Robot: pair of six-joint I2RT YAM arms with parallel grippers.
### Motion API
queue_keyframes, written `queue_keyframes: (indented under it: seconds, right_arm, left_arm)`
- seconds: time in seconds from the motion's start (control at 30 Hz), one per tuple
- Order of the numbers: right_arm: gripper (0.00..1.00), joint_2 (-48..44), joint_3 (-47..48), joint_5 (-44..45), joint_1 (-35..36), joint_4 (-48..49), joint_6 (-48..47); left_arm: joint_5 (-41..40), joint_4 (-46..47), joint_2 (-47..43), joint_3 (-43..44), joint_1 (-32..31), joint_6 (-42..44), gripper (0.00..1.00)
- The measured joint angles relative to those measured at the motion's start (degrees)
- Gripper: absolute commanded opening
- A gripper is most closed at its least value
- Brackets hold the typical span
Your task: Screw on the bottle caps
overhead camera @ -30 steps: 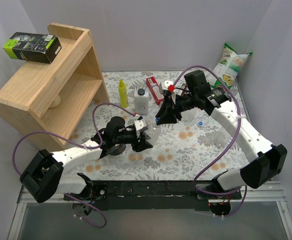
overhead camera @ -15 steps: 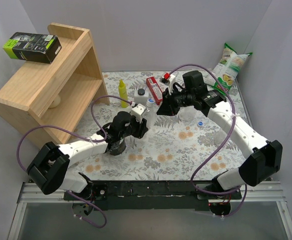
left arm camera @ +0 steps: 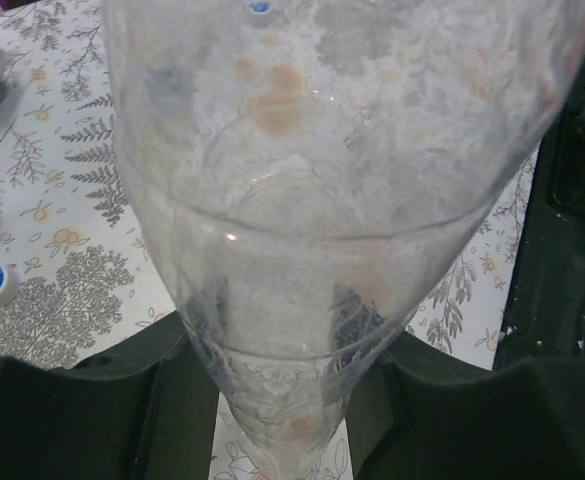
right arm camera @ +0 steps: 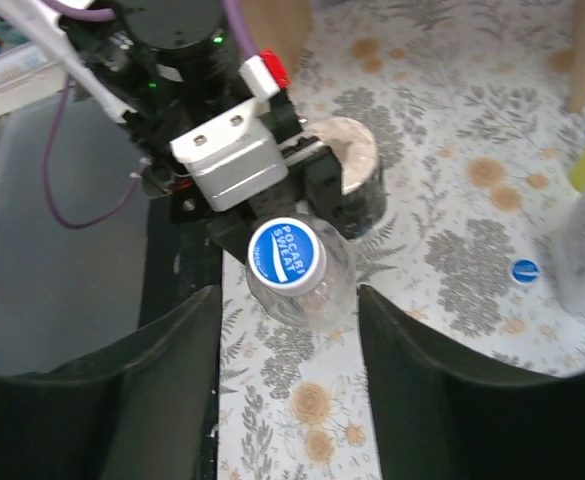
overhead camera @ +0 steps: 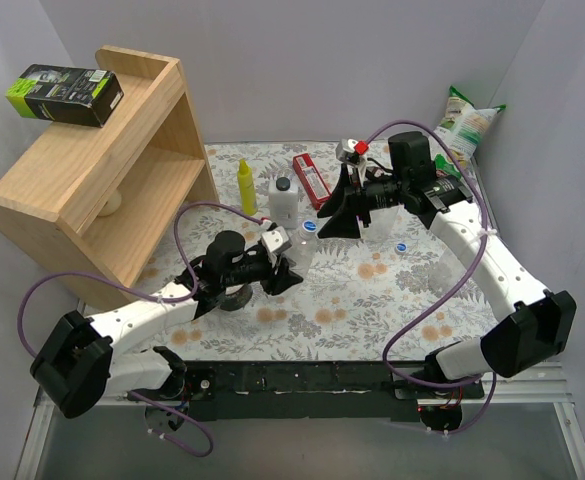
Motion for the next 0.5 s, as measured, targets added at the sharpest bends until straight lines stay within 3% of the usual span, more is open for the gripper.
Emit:
queue_keyframes:
  seconds: [0.4,0.5]
  right_arm:
    - [0.67,0.7,-1.6,-5.8,1.3,2.9,-0.5]
    - [0.60,0.7,-2.5,-5.7,2.0,4.1,-0.3]
  left_arm:
    - [6.2,2.4,2.1,0.0,0.1,0.2,0.00]
    - [6.8,2.8,2.5,0.0,0.1,0.2,0.00]
